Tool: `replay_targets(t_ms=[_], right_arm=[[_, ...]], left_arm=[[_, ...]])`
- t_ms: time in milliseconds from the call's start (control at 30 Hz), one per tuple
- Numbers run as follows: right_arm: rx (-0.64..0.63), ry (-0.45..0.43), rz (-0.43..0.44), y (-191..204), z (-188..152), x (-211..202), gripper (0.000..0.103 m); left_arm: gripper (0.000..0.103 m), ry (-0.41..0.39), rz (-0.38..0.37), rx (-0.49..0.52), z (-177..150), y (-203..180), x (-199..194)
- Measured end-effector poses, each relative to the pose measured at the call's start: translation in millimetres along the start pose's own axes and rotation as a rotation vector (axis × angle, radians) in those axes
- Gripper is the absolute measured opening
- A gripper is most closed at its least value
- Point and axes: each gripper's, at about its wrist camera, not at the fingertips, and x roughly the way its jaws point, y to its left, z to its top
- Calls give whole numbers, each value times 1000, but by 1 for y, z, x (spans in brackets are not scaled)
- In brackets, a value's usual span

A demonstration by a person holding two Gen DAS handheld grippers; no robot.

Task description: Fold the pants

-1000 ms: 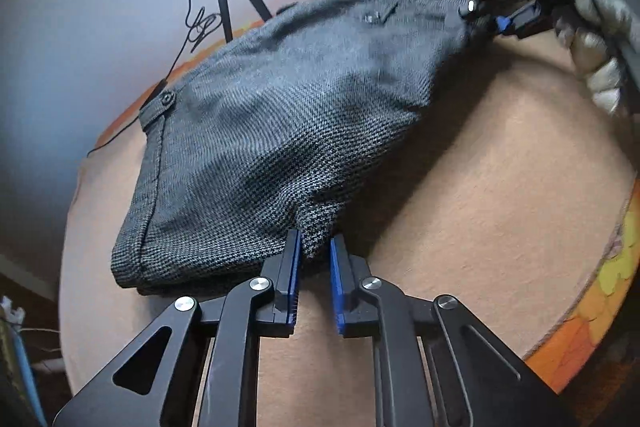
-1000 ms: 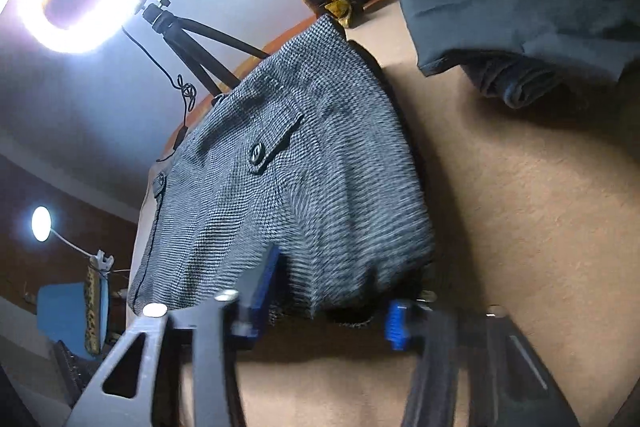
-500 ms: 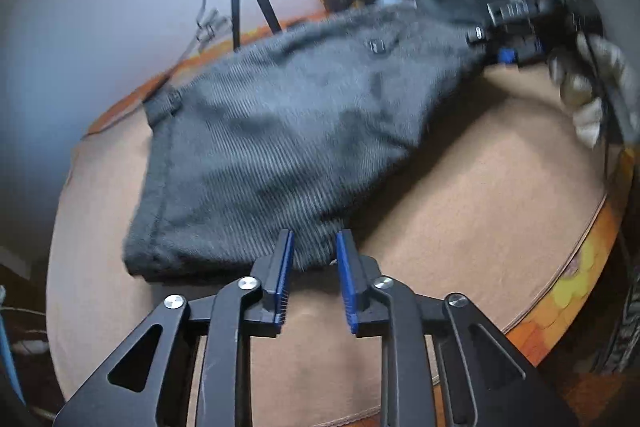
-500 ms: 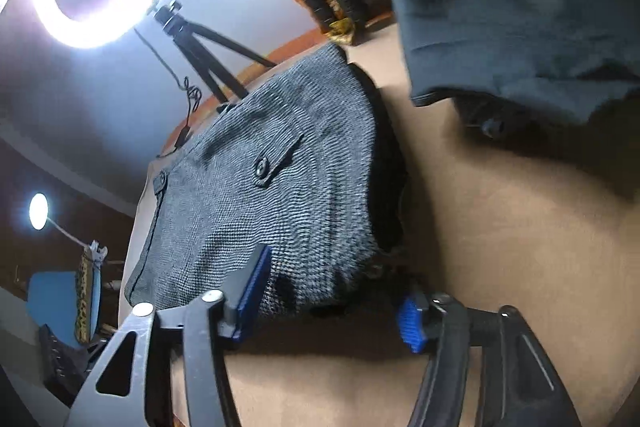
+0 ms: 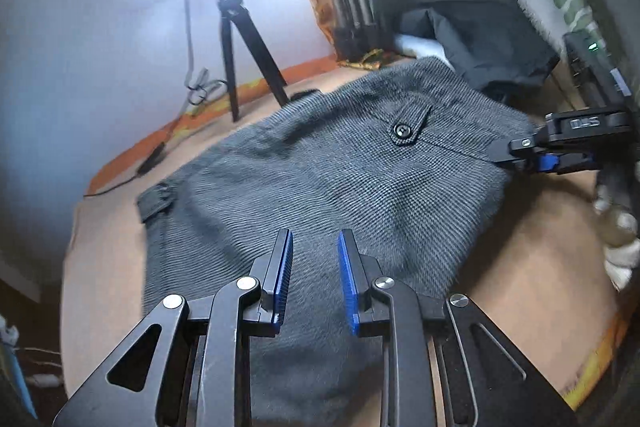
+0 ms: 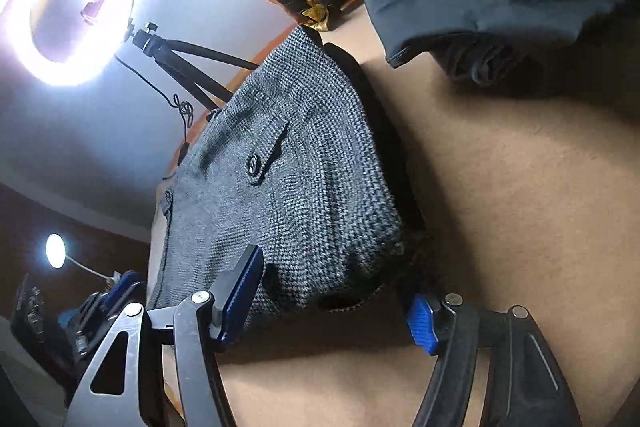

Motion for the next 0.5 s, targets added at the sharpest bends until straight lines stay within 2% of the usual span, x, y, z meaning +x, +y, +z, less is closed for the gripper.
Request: replay_targets(t_ms=[200, 367, 400, 467, 500], right_arm=[[22, -30, 19, 0, 3, 4, 69], [20, -49, 19, 5, 5, 10, 69], [12, -55, 14, 7, 5, 10, 66], [-6, -60, -8, 9, 3, 11, 50], [-14, -61, -17, 9, 3, 11, 47]], left_arm=[[21, 48, -2, -23, -8, -5, 36], [21, 45, 5, -31, -16, -8, 47], [21, 43, 6, -32, -17, -8, 48], [21, 37, 15, -23, -20, -11, 50], [21, 31, 19, -19, -21, -11, 50]])
